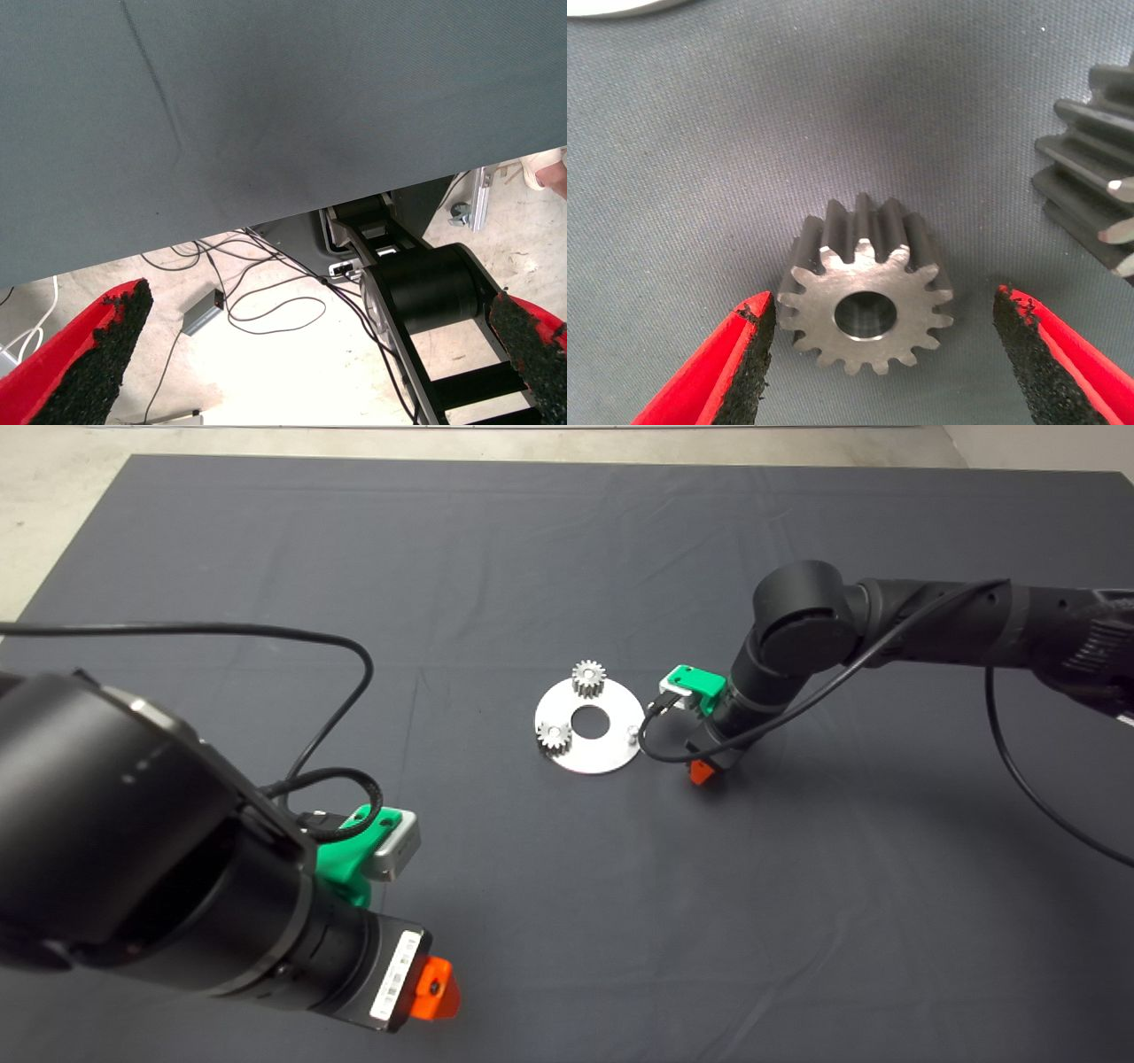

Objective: Remove an incorrectly installed larger gear and replace it with the correct smaller gear

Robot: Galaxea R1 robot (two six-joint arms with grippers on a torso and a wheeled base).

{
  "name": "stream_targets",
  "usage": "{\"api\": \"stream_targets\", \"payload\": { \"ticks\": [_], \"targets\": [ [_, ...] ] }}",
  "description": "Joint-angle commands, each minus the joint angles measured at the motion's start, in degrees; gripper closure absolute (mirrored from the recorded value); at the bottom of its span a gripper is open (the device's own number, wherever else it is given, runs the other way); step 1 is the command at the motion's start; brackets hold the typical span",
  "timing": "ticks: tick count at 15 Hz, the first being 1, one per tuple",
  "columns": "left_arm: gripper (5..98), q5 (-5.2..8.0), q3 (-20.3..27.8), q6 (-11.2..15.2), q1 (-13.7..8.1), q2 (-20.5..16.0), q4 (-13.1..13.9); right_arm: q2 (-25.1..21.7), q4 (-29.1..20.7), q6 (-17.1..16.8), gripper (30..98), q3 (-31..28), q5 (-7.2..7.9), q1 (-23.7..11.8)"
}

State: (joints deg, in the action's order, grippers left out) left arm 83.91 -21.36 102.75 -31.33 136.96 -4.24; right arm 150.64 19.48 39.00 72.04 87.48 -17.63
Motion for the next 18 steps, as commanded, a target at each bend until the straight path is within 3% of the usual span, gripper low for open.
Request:
{"api": "stream_targets", "payload": {
  "ticks": [1,6,18],
  "targets": [
    [5.4,-0.06,0.98,0.25,-0.67,-0.15,1.08,-0.21,1.86,0.38,63.2,-0.6,6.56,-1.1],
    [5.4,-0.06,0.98,0.25,-0.67,-0.15,1.08,-0.03,1.88,0.42,72.8,-0.69,6.56,-1.1],
    [5.4,-0.06,0.98,0.25,-0.67,-0.15,1.08,0.58,1.97,0.38,73.2,-0.17,6.48,-0.74]
  ]
}}
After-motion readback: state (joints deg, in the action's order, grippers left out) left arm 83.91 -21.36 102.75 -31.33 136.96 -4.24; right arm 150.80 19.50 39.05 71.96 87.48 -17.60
